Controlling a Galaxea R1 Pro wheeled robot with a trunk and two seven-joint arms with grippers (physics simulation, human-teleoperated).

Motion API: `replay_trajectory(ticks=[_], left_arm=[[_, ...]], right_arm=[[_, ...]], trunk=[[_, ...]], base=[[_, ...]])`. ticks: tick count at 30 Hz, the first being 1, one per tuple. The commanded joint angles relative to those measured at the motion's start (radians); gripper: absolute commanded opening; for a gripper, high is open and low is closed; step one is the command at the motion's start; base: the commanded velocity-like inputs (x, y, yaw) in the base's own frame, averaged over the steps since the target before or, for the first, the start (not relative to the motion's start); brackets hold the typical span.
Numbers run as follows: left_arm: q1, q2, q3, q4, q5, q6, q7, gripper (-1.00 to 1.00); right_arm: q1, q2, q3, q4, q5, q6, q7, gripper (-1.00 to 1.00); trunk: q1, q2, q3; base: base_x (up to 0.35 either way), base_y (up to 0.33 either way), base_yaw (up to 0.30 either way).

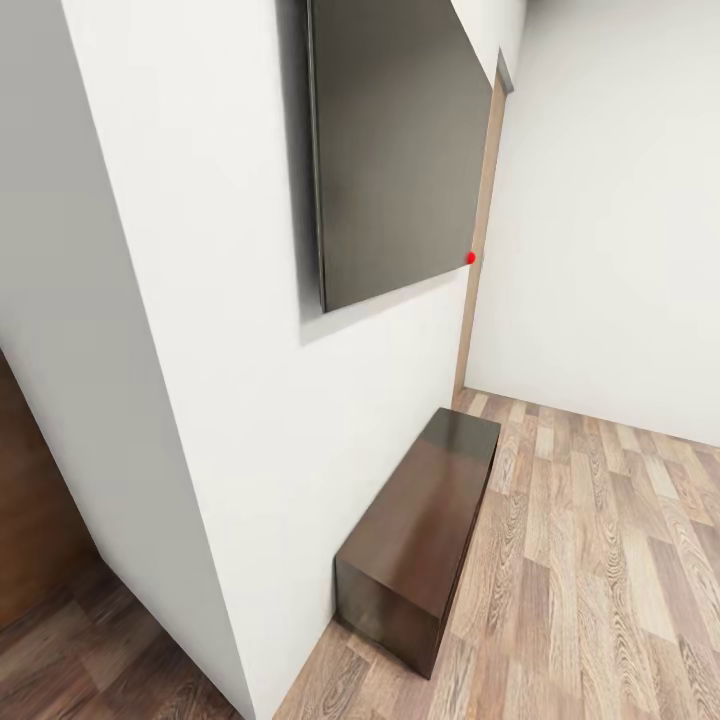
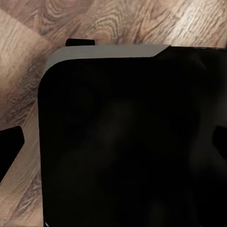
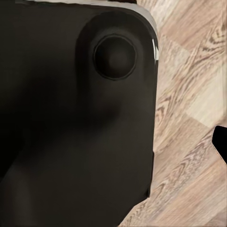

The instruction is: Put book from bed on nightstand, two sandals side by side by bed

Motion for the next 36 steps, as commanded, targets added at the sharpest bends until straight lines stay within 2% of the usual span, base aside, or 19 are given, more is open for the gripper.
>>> replay_trajectory(ticks=[1, 14, 15, 20, 23, 27, 36], left_arm=[[0.000, 0.000, 0.001, -0.006, 0.003, -0.002, -0.002, 1.00], [-0.007, 0.002, 0.003, -0.079, 0.003, -0.003, 0.006, 1.00], [-0.007, 0.003, 0.003, -0.474, 0.003, -0.004, 0.006, 1.00], [-0.008, 0.004, 0.004, -0.472, 0.005, -0.012, 0.005, 1.00], [-0.008, 0.004, 0.004, -0.442, 0.004, -0.021, 0.005, 1.00], [-0.008, 0.004, 0.004, -0.404, 0.001, -0.043, 0.005, 1.00], [-0.008, 0.004, 0.004, -0.390, 0.001, -0.086, 0.005, 1.00]], right_arm=[[0.001, -0.001, -0.001, -0.007, 0.000, -0.003, -0.001, 1.00], [0.001, -0.006, -0.022, -0.081, -0.005, -0.004, -0.004, 1.00], [0.001, -0.005, -0.024, -0.518, -0.005, -0.005, -0.003, 1.00], [0.001, -0.006, -0.027, -0.518, -0.006, -0.005, -0.001, 1.00], [0.001, -0.026, -0.031, -0.518, -0.006, -0.005, -0.003, 1.00], [0.001, -0.035, -0.040, -0.517, -0.006, -0.005, -0.003, 1.00], [0.001, -0.038, -0.049, -0.518, -0.006, -0.005, -0.002, 1.00]], trunk=[[0.000, 0.000, -0.001], [0.000, 0.000, -0.001], [0.000, 0.000, -0.001], [0.000, 0.000, -0.001], [0.000, 0.000, -0.001], [0.000, 0.000, -0.001], [0.000, 0.000, -0.001]], base=[[0.000, 0.000, 0.000], [0.000, 0.000, 0.000], [0.000, 0.000, 0.000], [0.000, 0.000, 0.000], [0.000, 0.000, 0.000], [0.000, 0.000, 0.000], [0.000, 0.000, 0.000]])
